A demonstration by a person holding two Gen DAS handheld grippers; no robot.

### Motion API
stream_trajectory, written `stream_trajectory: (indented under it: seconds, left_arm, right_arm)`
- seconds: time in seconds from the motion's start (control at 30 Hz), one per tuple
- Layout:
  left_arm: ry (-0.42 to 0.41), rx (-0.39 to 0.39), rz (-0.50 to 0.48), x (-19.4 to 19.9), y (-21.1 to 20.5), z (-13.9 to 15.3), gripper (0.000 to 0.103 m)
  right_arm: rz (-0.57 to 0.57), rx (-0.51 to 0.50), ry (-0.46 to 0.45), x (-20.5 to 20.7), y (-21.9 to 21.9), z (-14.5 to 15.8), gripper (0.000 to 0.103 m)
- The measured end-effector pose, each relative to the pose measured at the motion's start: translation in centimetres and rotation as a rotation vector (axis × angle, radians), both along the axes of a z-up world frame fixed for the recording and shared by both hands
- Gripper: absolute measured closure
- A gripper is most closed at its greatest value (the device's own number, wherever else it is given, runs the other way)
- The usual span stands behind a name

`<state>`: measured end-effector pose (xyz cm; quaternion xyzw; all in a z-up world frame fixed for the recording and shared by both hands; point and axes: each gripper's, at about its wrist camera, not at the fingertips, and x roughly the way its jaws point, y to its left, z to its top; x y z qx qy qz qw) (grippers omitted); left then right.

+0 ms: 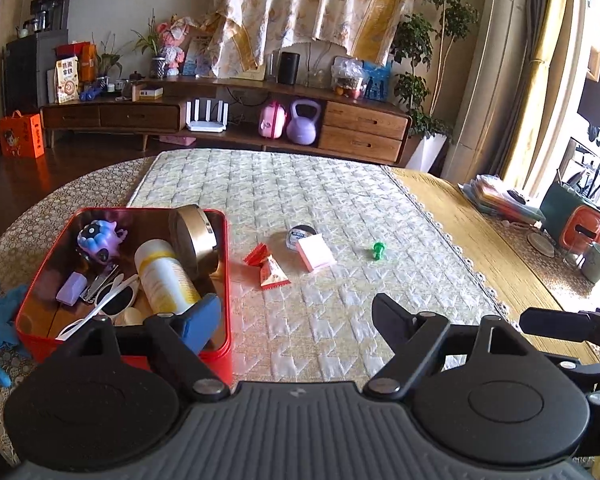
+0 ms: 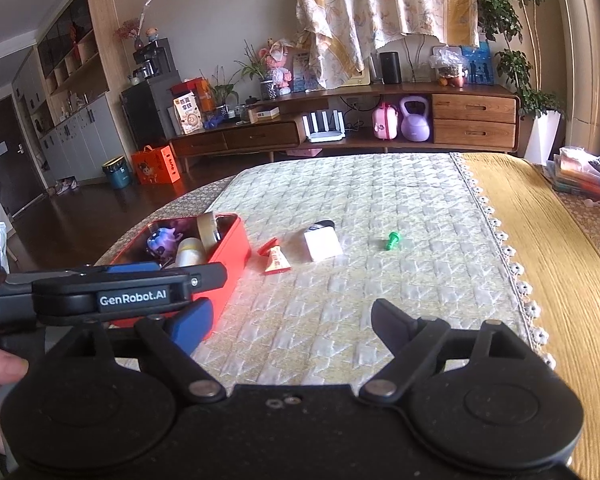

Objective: Organize rigid objects
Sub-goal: 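Withdraw both open tools from the red tin toward the remaining items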

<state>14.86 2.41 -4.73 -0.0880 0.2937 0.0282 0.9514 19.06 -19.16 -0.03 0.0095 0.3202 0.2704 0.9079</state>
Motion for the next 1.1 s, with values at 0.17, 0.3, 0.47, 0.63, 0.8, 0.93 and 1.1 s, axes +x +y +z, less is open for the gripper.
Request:
stream_trajectory:
  seconds: [0.17,0.3,0.47,0.63,0.8,0.93,1.1]
  left_arm:
    - [0.025,-0.002,-0.006,2.1,-1.6,-0.9,0.02]
    - [0.023,0.003,-0.005,3.9,-2.9,-1.8,0.02]
    - [0.006,0.041,0.073,5.8,-4.1,-2.9,0.019]
    - [0.011,0.075,0.159,7.9,-4.7,-4.1,0.019]
    - [0.032,0.078,0.201,10.2,-4.9,-5.3,0.019]
    - [0.029,0.095,0.251,11.3,-5.0,-6.0,0.019]
    - [0.046,0.13,0.354,13.1,-4.7,-6.9,0.019]
  right_arm:
    - [-0.047,-0.028,-0.001,1.9,-1.6,-0.6,0.007]
    - [-0.076,-0.041,0.001,4.2,-2.9,-1.1,0.0]
    - [-0.115,-0.076,0.006,7.5,-3.7,-1.7,0.0]
    - [-0.122,-0.077,0.045,10.2,-4.0,-3.1,0.0]
    - [-0.099,-0.109,0.053,12.2,-3.1,-4.4,0.001]
    - [-0.104,-0.115,0.065,13.9,-2.3,-5.1,0.001]
    - [-0.115,-0.11,0.089,16.1,-1.8,-5.9,0.003]
